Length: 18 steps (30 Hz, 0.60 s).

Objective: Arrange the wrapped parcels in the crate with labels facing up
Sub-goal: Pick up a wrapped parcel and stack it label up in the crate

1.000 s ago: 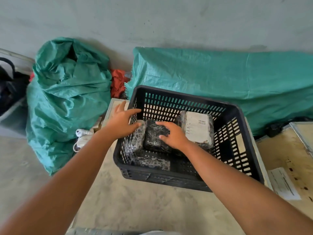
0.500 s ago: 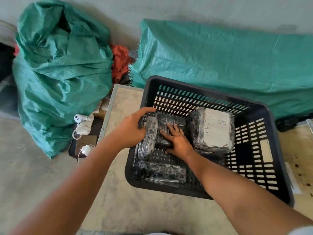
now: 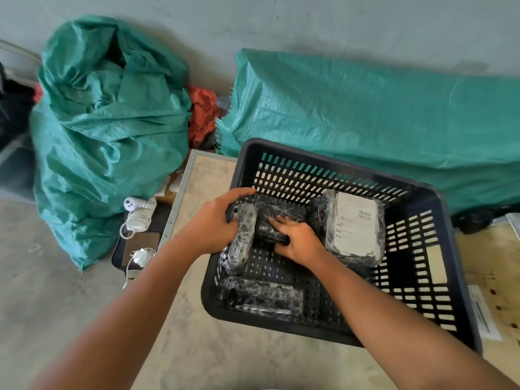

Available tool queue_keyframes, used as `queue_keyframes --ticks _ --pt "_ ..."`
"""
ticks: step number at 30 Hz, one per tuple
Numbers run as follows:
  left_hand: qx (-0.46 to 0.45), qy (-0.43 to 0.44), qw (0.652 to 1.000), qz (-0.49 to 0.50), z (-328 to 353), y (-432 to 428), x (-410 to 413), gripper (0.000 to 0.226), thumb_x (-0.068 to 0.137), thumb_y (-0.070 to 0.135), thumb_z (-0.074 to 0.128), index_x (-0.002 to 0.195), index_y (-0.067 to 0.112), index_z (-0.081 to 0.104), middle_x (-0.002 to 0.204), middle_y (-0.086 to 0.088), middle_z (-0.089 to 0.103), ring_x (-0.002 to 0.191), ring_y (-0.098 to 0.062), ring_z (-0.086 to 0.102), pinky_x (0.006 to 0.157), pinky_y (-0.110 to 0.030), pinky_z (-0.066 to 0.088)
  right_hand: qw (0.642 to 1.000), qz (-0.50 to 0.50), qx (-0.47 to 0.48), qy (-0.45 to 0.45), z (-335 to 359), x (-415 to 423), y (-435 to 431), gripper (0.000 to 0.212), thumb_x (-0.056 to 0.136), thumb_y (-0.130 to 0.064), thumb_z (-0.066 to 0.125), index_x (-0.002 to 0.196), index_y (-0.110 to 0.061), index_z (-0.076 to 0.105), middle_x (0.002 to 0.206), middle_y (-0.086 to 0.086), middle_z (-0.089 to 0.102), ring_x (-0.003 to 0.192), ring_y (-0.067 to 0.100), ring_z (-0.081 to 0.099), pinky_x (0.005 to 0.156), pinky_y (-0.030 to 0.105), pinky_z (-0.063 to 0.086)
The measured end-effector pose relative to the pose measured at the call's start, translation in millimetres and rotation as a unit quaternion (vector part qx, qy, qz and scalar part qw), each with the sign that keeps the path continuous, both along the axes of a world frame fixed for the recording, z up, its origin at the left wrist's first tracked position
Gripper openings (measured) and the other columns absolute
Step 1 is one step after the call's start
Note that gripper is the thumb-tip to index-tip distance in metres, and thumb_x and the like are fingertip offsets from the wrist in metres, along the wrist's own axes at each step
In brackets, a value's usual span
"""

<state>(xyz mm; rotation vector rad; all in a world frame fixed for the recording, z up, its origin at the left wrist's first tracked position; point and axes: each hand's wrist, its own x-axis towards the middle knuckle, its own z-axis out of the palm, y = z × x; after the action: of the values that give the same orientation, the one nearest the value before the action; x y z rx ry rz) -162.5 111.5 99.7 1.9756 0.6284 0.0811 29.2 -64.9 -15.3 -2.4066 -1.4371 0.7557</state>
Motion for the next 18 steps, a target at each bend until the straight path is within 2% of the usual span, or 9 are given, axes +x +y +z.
queue_keyframes --ticks 3,7,10,13,14,15,16,17,18 --pt "-0.008 0.002 1.0 0.008 -0.6 -0.2 0.6 0.069 0.091 -0.003 0.052 0.142 0.043 0.05 0.064 0.018 0.062 0.039 0.0 0.053 0.039 -0.013 0.039 0.994 -0.052 0.086 0.041 12.6 2.1 -1.3 0.075 0.083 -0.019 0.079 0.152 -0.022 0.048 0.152 0.007 0.053 0.113 0.022 0.07 0.105 0.028 0.05" --pt "0.008 -0.004 1.0 0.023 -2.1 -2.3 0.8 0.067 0.092 -0.002 0.054 0.142 0.042 0.051 0.067 0.02 0.053 0.044 0.008 0.056 0.04 -0.006 0.037 0.96 -0.171 0.2 0.093 29.7 8.7 4.0 0.067 0.087 -0.025 0.076 0.149 -0.013 0.051 0.117 -0.007 0.07 0.087 -0.011 0.066 0.078 0.005 0.051" --pt "0.013 0.013 0.999 0.041 -4.8 -3.7 1.5 0.067 0.093 0.001 0.057 0.139 0.049 0.051 0.065 0.017 0.051 0.04 0.002 0.055 0.038 -0.01 0.038 0.934 -0.234 0.237 0.13 46.1 16.8 4.9 0.061 0.093 -0.02 0.071 0.15 -0.016 0.05 0.12 -0.01 0.066 0.081 -0.021 0.064 0.064 0.006 0.052" --pt "0.023 0.025 0.998 0.05 -4.2 -6.6 0.8 0.065 0.095 0.007 0.06 0.139 0.053 0.048 0.079 0.013 0.061 0.047 0.004 0.059 0.041 -0.01 0.041 0.92 -0.248 0.25 0.175 65.9 24.8 -1.9 0.057 0.098 -0.019 0.066 0.15 -0.034 0.049 0.123 -0.012 0.07 0.072 -0.004 0.069 0.057 0.017 0.054" --pt "0.026 0.029 0.998 0.048 -3.5 -8.2 1.1 0.065 0.095 0.01 0.062 0.142 0.052 0.046 0.096 0.007 0.068 0.057 0.005 0.063 0.05 -0.01 0.048 0.918 -0.243 0.253 0.183 71.5 26.5 -5.2 0.054 0.099 -0.019 0.064 0.147 -0.039 0.05 0.119 -0.02 0.073 0.075 0.005 0.071 0.06 0.025 0.058" --pt "0.043 0.032 0.998 0.044 -3.0 -9.9 1.5 0.066 0.095 0.012 0.063 0.146 0.049 0.043 0.121 -0.003 0.067 0.08 0.004 0.069 0.07 -0.014 0.055 0.919 -0.239 0.253 0.185 77.5 27.1 -8.3 0.052 0.1 -0.02 0.064 0.144 -0.044 0.052 0.112 -0.032 0.072 0.082 0.015 0.072 0.068 0.032 0.061" --pt "0.08 0.038 0.995 0.038 -2.6 -10.8 2.4 0.068 0.094 0.015 0.066 0.149 0.046 0.041 0.146 -0.01 0.053 0.117 -0.008 0.064 0.095 -0.023 0.051 0.918 -0.236 0.256 0.187 84.3 27.0 -11.3 0.051 0.1 -0.02 0.063 0.139 -0.051 0.054 0.108 -0.044 0.067 0.09 0.019 0.073 0.079 0.04 0.061" --pt "0.132 0.049 0.99 0.031 0.0 -11.3 3.7 0.07 0.094 0.019 0.068 0.152 0.044 0.039 0.162 -0.014 0.033 0.144 -0.026 0.041 0.113 -0.038 0.04 0.914 -0.237 0.268 0.194 91.6 27.3 -13.7 0.051 0.101 -0.019 0.063 0.132 -0.059 0.056 0.108 -0.047 0.064 0.094 0.012 0.072 0.083 0.037 0.061" --pt "0.181 0.049 0.982 0.021 5.6 -12.3 4.9 0.07 0.093 0.024 0.07 0.153 0.043 0.038 0.167 -0.013 0.018 0.153 -0.036 0.017 0.119 -0.051 0.027 0.906 -0.239 0.283 0.204 99.6 27.8 -16.3 0.053 0.1 -0.018 0.064 0.124 -0.065 0.058 0.116 -0.041 0.065 0.094 -0.002 0.071 0.085 0.03 0.06"
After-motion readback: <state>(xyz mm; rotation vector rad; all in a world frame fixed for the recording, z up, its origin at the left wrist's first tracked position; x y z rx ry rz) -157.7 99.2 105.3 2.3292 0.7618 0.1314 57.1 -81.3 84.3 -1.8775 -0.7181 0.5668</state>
